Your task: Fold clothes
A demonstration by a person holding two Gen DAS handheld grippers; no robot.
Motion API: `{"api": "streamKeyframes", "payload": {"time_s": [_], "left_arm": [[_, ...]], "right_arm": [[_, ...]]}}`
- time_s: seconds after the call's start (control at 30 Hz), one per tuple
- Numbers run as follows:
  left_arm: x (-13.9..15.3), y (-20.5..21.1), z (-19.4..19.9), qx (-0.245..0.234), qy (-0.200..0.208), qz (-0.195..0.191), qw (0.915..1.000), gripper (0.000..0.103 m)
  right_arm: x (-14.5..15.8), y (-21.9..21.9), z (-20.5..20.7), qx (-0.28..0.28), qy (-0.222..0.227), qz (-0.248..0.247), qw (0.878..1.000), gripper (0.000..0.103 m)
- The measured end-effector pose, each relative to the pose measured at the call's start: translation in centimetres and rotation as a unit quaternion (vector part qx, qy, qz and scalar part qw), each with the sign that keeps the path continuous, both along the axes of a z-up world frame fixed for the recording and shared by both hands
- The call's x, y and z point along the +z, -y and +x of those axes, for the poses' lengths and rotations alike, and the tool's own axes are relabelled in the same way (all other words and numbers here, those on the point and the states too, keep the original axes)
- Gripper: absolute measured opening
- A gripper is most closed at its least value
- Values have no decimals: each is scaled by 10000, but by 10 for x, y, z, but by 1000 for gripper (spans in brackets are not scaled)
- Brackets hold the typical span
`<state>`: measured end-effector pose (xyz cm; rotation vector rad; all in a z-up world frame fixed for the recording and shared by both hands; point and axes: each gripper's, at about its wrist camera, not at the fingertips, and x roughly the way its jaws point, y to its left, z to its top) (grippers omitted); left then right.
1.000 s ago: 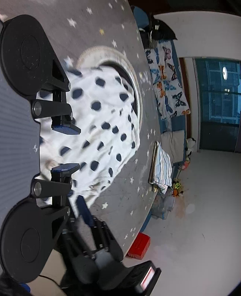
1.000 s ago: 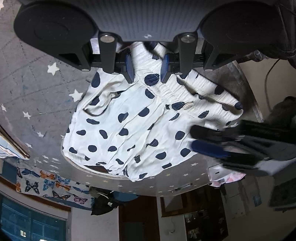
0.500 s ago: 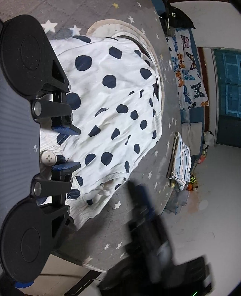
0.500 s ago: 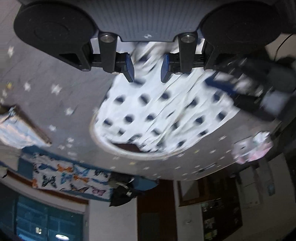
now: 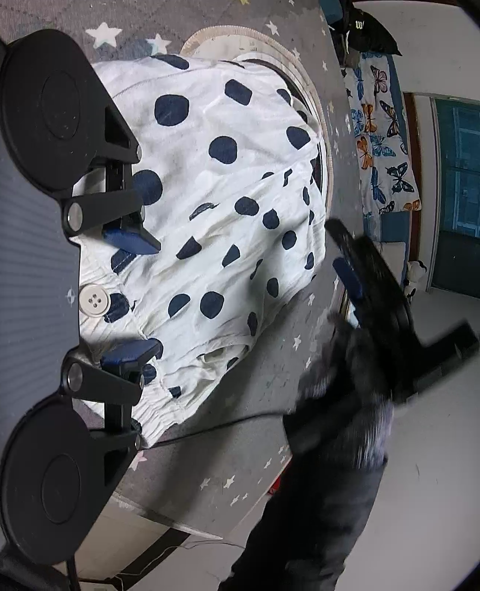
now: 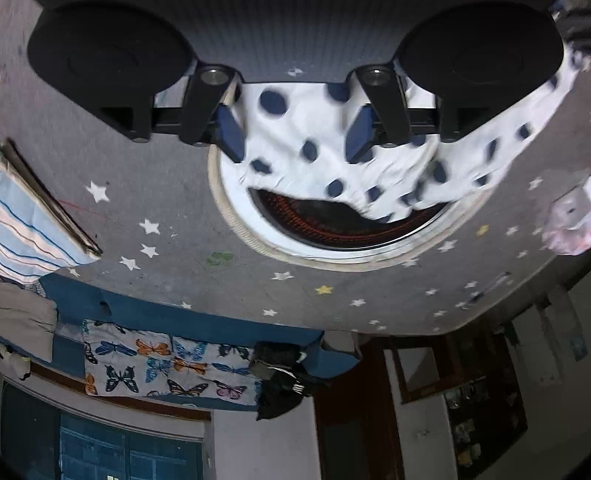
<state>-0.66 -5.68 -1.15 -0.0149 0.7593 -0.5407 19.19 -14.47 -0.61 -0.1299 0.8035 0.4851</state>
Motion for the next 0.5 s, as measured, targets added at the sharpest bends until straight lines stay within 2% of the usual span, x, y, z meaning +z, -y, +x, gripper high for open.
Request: {"api": "streamKeyframes", "payload": {"time_s": [0.2,0.37,0.47,0.5], "left_arm": [[1,-1,1,-51,-44,-69,10000,62],[1,-1,2,-77,-63,-90,9999,65],[1,0,2,-87,-65,-92,9999,66],[1,0,2,-88,-65,-92,9999,66]], "right_arm": [[-22,-5,33,-83,-260,-23,9996,66],[-34,-6,43,-84,-476,118,9988,56],[-37,-9,41,-60,-515,117,9986,35],[-37,-9,41,-74,-517,116,9986,23]]}}
